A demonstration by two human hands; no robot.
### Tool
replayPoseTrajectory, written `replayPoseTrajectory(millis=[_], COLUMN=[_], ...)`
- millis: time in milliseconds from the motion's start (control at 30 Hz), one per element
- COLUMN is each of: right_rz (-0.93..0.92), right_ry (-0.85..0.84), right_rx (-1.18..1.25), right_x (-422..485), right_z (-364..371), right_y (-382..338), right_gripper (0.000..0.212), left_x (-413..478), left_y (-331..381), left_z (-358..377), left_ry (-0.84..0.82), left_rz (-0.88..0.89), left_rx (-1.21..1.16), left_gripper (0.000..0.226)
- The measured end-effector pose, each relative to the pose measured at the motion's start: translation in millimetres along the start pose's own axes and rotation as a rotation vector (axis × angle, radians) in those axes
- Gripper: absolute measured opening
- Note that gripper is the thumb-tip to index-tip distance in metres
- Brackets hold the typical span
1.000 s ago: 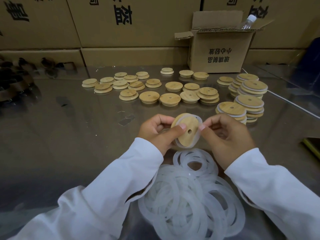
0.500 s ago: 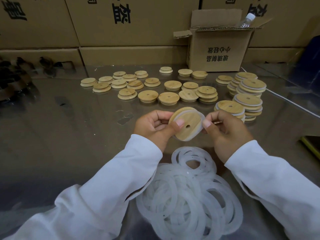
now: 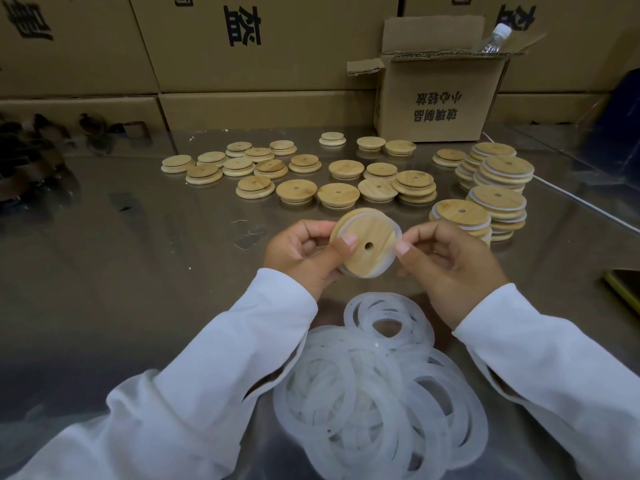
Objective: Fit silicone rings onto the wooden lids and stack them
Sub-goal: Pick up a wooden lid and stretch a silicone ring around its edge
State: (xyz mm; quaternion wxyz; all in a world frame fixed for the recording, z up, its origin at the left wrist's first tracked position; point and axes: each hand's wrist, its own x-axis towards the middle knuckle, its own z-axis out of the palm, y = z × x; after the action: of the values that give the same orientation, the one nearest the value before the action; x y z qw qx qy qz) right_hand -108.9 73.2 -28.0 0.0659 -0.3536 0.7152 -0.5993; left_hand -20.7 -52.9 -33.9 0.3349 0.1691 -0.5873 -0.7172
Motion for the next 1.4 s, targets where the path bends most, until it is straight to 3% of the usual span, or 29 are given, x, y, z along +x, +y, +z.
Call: replayPoseTrajectory(millis=[167, 367, 467, 600, 733, 1400], right_rz=[-0.013, -0.101, -0.092, -0.067, -0.122, -0.163], right_ry=[0.099, 0.208, 0.195, 0.193, 0.108, -0.01], right_rx=[-0.024, 0.021, 0.03, -0.058, -0.202, -0.327], right_x=[-3.1, -2.7, -3.0, -2.1, -2.8, -2.4], right_z=[4.4, 0.9, 1.3, -0.6, -1.5, -5.0], right_y=[1.4, -1.8, -1.8, -0.1, -1.6, -5.2], right_gripper=[0.011, 0.018, 0.017, 0.015, 0.018, 0.022], left_x=[-1.4, -3.5, -2.5, -4.6, -5.7, -2.7], left_y=[0.3, 2.2, 3.6, 1.1, 1.3, 17.2], left_z=[1.7, 2.9, 2.5, 3.2, 3.2, -8.5], left_ry=[-0.021, -0.113, -0.106, -0.07, -0.067, -0.152], left_rz=[-0.011, 0.033, 0.033, 0.035, -0.003, 0.276], left_rx=[-0.091, -0.115, -0.091, 0.175, 0.25, 0.453], left_gripper=[0.012, 0.033, 0.032, 0.016, 0.008, 0.023])
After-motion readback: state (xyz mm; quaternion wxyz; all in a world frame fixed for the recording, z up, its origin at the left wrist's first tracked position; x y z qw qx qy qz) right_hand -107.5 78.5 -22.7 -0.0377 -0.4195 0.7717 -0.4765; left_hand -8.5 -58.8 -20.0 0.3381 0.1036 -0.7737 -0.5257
